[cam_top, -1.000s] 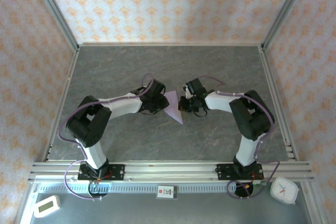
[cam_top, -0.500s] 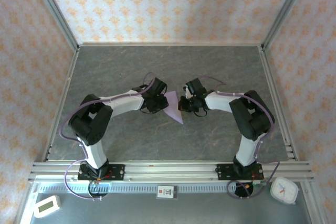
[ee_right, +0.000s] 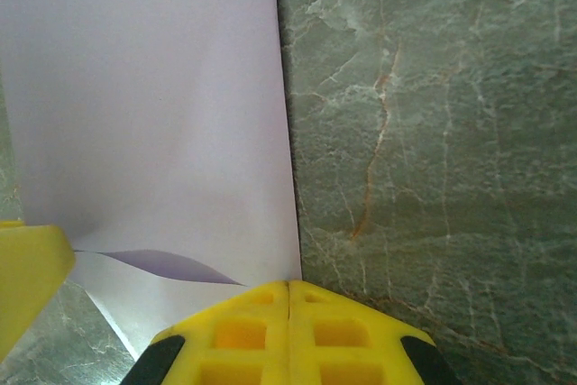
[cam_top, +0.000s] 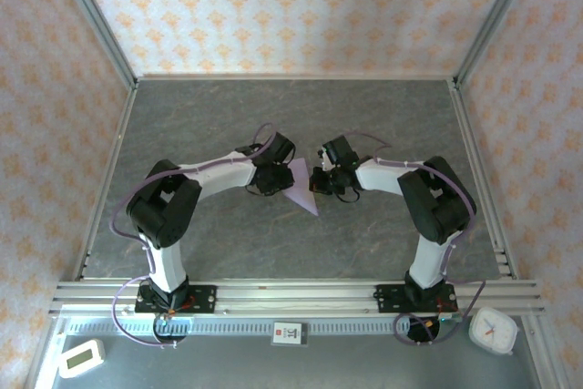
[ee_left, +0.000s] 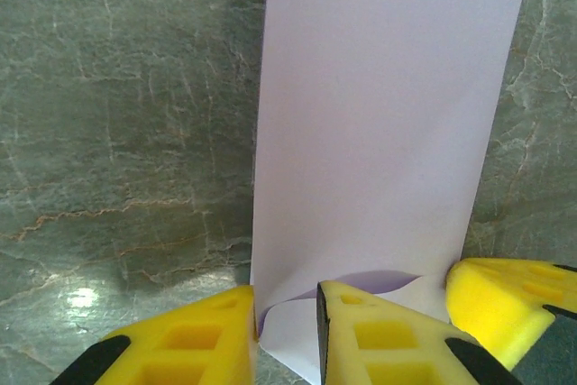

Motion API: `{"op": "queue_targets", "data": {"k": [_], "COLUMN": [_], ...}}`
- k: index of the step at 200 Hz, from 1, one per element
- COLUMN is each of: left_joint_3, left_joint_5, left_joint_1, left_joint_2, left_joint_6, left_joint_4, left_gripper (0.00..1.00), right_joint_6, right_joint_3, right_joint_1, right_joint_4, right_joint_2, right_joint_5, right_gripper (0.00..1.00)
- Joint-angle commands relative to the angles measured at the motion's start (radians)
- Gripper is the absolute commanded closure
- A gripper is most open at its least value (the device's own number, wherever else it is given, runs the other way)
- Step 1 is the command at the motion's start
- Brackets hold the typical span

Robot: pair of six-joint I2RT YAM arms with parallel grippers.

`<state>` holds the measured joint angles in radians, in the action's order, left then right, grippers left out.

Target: Fold a paper plane with a square sheet of paper (pick it up from the middle)

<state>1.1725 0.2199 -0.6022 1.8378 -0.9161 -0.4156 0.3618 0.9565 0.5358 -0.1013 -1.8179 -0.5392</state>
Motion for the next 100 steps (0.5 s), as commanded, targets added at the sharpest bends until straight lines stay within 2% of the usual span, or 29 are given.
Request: {"op": "queue_targets", "data": {"k": [1, 100], "left_joint_3": [0.034, 0.103], "left_joint_5": [-0.034, -0.062], "left_joint_1": [-0.01, -0.029], "left_joint_2": [0.012, 0.03], "left_joint_6": [0.021, 0.042], "left_joint_4": [-0.055, -0.11], "left_gripper": [0.75, 0.74], "right_joint_6": [-0.013, -0.01], "right_joint_3": [-0.041, -0.042], "right_joint_1": [-0.003, -0.003], "right_joint_4": [-0.07, -0.066], "right_joint_2": [-0.075, -0.077], "right_joint_5": [0.082, 0.083], "right_gripper": [1.0, 1.0]}}
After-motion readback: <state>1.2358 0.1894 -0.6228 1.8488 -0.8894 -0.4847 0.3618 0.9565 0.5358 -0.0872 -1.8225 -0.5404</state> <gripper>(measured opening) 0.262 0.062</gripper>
